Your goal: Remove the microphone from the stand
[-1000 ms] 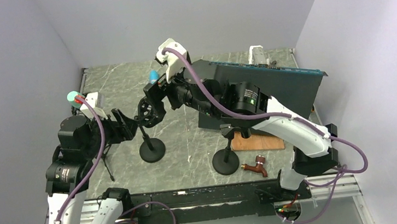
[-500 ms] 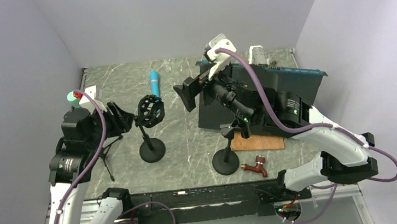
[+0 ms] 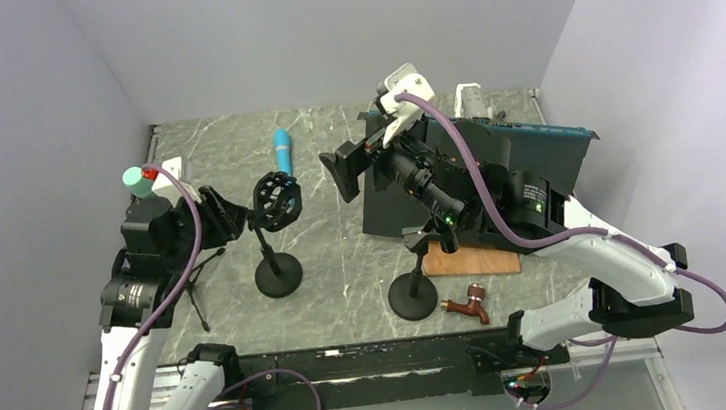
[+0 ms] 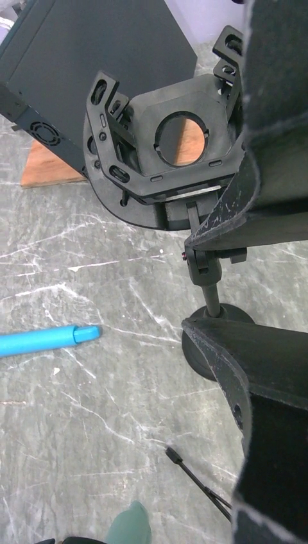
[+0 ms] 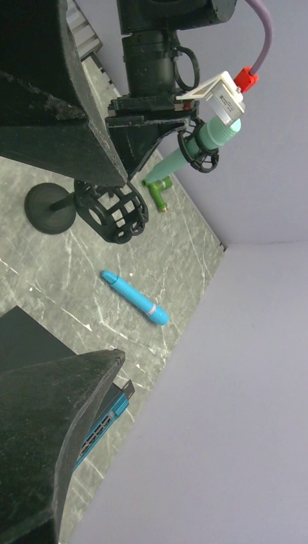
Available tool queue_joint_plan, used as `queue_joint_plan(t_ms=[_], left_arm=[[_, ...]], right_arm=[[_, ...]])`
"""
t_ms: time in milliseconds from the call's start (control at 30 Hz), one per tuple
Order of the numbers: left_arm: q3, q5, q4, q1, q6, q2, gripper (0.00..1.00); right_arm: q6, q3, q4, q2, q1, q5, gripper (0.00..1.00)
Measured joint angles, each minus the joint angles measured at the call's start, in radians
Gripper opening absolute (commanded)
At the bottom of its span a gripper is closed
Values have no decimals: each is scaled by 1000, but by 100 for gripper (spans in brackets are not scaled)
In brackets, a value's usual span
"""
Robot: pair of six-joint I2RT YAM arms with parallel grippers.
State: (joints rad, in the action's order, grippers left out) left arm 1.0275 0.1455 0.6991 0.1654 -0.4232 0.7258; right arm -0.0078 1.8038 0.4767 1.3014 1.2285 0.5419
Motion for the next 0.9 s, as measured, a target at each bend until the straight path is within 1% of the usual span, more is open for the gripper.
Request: queue_joint_plan(t_ms=[167, 200, 233, 300, 333, 433, 500, 600, 767, 900], left_arm=[[-36, 0, -38, 0, -13, -29, 45], [-41, 0, -45, 0, -13, -32, 48], [-45, 0, -50, 0, -15, -35, 55], [-47, 0, -47, 0, -12, -40, 64], [-47, 3, -41, 0, -11, -40, 66], [-23, 17, -8, 0, -11, -24, 64], [20, 30, 28, 0, -10, 4, 63], [63, 47, 34, 0, -8, 33, 61], [56, 65, 42, 0, -12, 35, 57], [20, 69, 39, 0, -19, 18, 53]], right_arm=[[0, -6, -13, 0, 0, 0, 100], [0, -11, -17, 0, 0, 0, 100], [0, -15, -18, 0, 0, 0, 100], [0, -21, -19, 0, 0, 0, 100], [0, -22, -18, 1, 0, 0, 100], [0, -23, -19, 1, 0, 0, 100], [0, -27, -24, 1, 0, 0, 100], [0, -40, -33, -2, 0, 0, 100], [0, -51, -34, -5, 0, 0, 100], [0, -54, -40, -11, 0, 0, 100]])
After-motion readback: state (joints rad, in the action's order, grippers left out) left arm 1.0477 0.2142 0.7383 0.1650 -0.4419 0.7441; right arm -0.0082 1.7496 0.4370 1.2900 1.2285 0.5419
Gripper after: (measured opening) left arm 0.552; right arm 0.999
